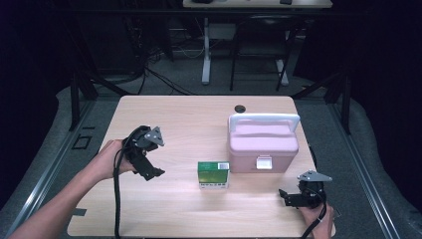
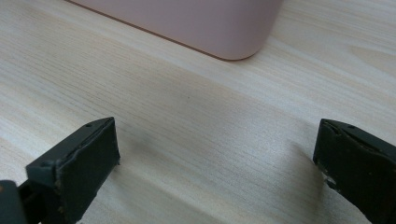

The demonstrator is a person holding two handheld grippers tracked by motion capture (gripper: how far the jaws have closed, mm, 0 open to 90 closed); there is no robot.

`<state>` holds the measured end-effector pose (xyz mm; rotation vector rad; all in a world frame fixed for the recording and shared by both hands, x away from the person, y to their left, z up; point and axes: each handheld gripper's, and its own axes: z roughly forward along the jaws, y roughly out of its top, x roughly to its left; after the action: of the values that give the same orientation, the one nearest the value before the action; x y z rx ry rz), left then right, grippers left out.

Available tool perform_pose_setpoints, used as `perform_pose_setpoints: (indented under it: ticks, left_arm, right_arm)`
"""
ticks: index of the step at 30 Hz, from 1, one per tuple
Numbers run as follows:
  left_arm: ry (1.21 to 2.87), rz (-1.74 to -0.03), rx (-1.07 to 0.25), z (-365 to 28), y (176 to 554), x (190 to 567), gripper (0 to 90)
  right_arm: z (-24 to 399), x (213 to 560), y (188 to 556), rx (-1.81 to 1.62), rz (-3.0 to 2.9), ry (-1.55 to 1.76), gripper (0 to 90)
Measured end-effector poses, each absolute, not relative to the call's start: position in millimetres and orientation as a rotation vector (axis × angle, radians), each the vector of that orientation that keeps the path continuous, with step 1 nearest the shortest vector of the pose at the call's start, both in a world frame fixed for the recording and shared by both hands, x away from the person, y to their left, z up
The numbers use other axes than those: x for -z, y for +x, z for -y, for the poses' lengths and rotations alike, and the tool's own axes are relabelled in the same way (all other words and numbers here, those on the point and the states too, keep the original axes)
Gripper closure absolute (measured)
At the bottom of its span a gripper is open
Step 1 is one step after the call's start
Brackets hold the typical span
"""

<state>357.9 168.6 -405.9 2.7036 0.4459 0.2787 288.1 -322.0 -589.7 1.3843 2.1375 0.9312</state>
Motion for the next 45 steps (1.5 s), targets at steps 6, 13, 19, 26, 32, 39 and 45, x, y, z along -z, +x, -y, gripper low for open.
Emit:
perform_pose_setpoints:
  ticks: [6, 13, 19, 26, 32, 39, 45]
  left_arm:
    - [2.755, -0.368, -0.265, -146, 362, 399, 0.0]
    - [2.803, -0.271, -0.262, -124, 366, 393, 0.0]
    - [2.831, -0.207, -0.253, -105, 368, 391, 0.0]
    - [2.856, -0.158, -0.24, -82, 368, 392, 0.0]
    - [2.882, -0.12, -0.232, -63, 369, 395, 0.0]
    - [2.907, -0.1, -0.212, -44, 369, 398, 0.0]
    - [2.944, -0.067, -0.191, -25, 369, 405, 0.0]
  right_arm:
    - [322, 590, 288, -0.932, -2.139, 1.385, 0.0]
    - [322, 590, 288, -0.927, -2.137, 1.391, 0.0]
    - [322, 590, 288, -0.931, -2.137, 1.398, 0.0]
    - [321, 590, 288, -0.936, -2.13, 1.41, 0.0]
    - [321, 590, 288, -0.933, -2.131, 1.413, 0.0]
    - [322, 590, 288, -0.926, -2.14, 1.4, 0.0]
    - [322, 590, 289, -0.919, -2.15, 1.385, 0.0]
